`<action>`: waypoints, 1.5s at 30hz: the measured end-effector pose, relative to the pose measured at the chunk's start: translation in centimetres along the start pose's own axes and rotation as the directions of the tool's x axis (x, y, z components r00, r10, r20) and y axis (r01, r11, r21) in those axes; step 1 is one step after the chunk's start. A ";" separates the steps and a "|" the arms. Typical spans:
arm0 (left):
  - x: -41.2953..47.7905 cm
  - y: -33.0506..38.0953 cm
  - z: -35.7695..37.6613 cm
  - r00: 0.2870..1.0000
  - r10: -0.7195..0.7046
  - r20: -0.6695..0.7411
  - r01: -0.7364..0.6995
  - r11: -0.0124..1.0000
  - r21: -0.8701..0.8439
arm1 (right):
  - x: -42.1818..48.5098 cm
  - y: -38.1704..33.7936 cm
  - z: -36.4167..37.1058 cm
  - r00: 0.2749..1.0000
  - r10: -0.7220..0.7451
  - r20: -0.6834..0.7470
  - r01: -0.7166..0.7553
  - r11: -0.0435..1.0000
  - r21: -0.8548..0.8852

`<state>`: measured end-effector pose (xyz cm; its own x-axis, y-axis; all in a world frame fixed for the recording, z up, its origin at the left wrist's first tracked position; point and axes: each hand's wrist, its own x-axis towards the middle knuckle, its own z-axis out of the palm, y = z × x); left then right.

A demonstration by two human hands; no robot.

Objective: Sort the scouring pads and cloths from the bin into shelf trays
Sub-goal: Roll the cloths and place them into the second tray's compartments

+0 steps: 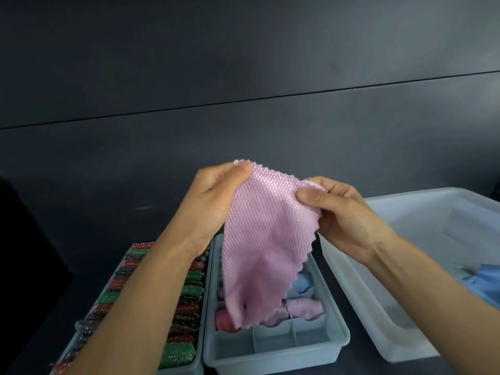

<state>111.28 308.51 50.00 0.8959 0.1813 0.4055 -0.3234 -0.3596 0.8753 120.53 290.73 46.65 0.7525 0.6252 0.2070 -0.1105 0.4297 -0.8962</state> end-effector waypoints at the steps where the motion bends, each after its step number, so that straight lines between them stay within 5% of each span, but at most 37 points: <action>1: -0.1 -0.2 -0.1 1.000 0.013 -0.014 -0.013 1.000 0.027 | -0.1 -0.1 -0.1 0.999 -0.015 -0.031 0.014 1.000 -0.025; 6: -0.3 -0.8 0.7 0.968 0.209 -0.139 -0.150 0.926 0.346 | -0.2 -0.6 0.4 0.948 -0.219 -0.231 0.128 0.927 -0.351; 10: -0.1 -1.6 2.1 0.907 0.332 -0.259 -0.172 0.852 0.494 | -0.3 -0.8 1.4 0.854 -0.461 -0.242 0.250 0.770 -0.587; 16: -0.3 -1.6 3.2 0.857 0.417 -0.303 -0.204 0.815 0.542 | -0.6 -1.0 2.6 0.844 -0.510 -0.169 0.315 0.725 -0.613; 24: -0.3 -1.4 4.7 0.899 0.329 -0.288 -0.248 0.926 0.284 | -0.1 -0.7 4.2 0.862 -0.496 -0.105 0.330 0.705 -0.628; 31: -0.4 -1.0 4.2 0.963 0.196 -0.184 -0.193 0.981 0.032 | -1.1 -1.6 5.1 0.910 -0.414 0.013 0.380 0.822 -0.424; 37: -0.1 -1.6 2.6 0.971 0.122 -0.207 -0.131 0.991 -0.031 | -0.2 -2.8 2.2 0.853 -0.521 -0.005 0.392 0.648 -0.653; 41: 0.0 -0.9 2.3 0.975 0.152 -0.160 -0.164 0.985 -0.059 | 0.4 -2.9 1.7 0.978 -0.173 0.113 0.205 0.755 -0.623; 45: -0.3 -1.5 2.3 0.998 0.056 -0.042 -0.065 0.961 -0.269 | 1.0 -3.0 2.5 0.976 -0.159 0.152 0.215 0.835 -0.506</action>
<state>112.19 306.92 47.97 0.8630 0.1991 0.4644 -0.4509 -0.1111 0.8856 119.98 291.72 50.57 0.6527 0.6410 0.4038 0.3979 0.1635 -0.9027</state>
